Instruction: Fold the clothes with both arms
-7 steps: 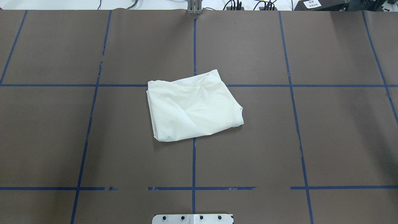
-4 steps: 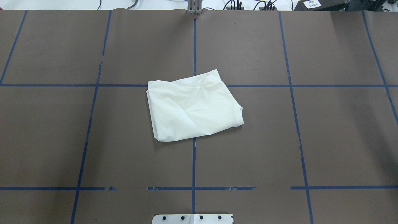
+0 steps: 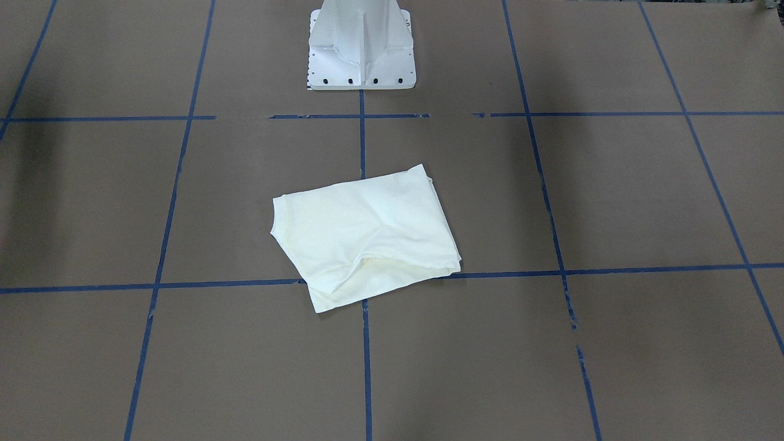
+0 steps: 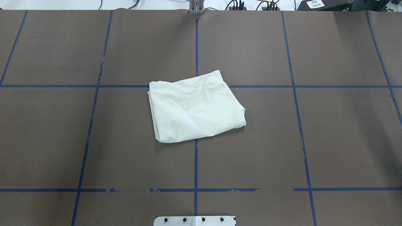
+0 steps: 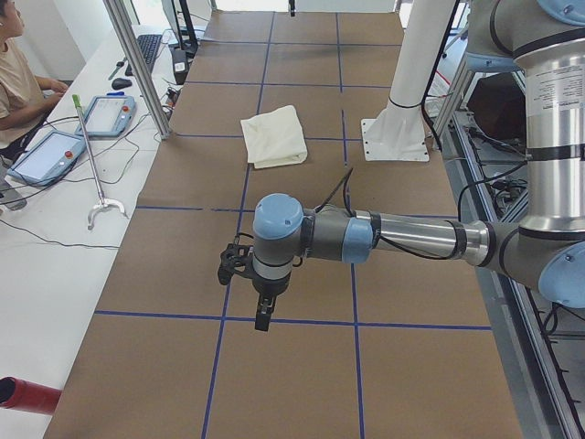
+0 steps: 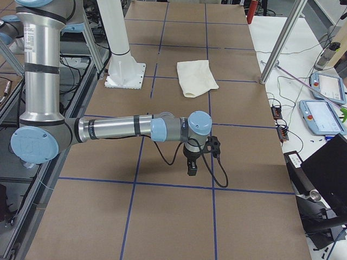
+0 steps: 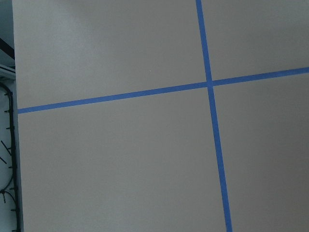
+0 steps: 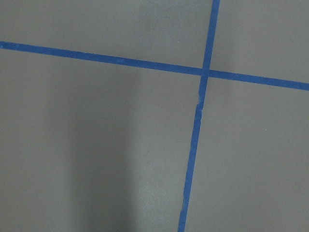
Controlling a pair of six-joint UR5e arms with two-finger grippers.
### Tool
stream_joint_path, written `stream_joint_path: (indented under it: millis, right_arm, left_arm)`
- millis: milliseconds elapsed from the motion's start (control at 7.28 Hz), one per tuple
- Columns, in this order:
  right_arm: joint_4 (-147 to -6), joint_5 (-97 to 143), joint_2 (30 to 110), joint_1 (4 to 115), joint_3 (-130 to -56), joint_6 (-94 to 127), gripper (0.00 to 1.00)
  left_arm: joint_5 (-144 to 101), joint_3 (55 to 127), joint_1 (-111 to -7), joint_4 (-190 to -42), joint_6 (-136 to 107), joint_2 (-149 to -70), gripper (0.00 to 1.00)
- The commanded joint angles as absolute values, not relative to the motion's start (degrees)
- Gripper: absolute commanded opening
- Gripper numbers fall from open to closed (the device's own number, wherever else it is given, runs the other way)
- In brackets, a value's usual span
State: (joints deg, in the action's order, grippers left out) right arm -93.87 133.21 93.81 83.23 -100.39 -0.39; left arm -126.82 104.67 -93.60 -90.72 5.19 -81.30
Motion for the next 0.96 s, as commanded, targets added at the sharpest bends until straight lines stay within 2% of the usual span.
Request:
stream_joint_path:
  millis: [0,824]
  right_arm:
    - [-93.9,133.2,93.8,83.2,-100.4,-0.4,1.00]
    - [-93.8,133.2,93.3,83.2,-100.5,-0.4,1.00]
  left_arm:
    - [-126.8,104.6,-93.6,-90.8,5.2,-81.3,1.00]
    - [-126.7,104.5,-93.6,-90.9,5.2,-81.8,1.00]
